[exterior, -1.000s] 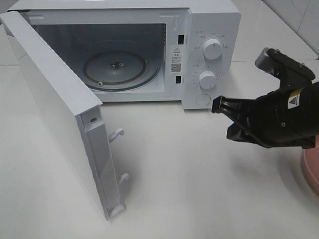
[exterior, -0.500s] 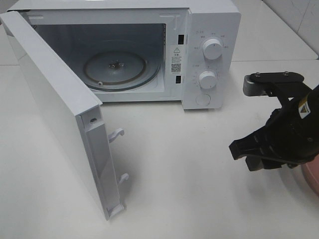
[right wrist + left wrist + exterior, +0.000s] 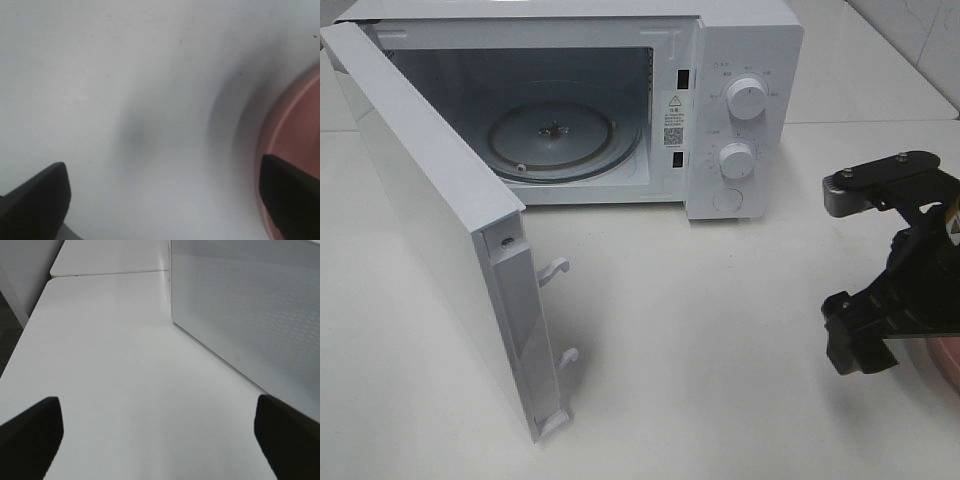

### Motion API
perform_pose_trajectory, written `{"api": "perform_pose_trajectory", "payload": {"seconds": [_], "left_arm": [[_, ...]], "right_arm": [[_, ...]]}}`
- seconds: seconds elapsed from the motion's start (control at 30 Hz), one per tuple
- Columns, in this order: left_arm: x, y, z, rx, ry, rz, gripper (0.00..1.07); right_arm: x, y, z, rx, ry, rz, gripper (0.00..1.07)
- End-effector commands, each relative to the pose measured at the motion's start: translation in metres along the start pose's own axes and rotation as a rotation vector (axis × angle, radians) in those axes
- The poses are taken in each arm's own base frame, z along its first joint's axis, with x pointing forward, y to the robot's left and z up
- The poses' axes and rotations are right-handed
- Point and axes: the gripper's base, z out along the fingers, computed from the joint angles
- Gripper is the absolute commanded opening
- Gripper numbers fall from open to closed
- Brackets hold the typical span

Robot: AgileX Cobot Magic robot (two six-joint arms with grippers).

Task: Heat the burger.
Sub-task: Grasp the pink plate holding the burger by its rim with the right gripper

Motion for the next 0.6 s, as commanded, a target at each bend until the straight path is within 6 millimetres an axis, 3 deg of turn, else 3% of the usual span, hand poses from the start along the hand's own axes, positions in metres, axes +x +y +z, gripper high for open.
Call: {"api": "perform_pose_trajectory", "payload": {"seconds": [0.03,0.5,0.6], "left_arm": [[0.002,0.0,-0.002,0.003,-0.021,0.002,0.96],[0.002,0.0,-0.002,0.003,-0.021,0.002,0.96],[0.002,0.0,-0.002,0.003,-0.021,0.002,0.96]], "right_arm": [[0.002,-0.021,-0.001,0.059,0.029,0.021,0.99],[0.011,-0.07,0.001,0.136,0.052,0.195,0.95],[0.011,-0.072,0.002,0.137,0.047,0.203,0.94]]}}
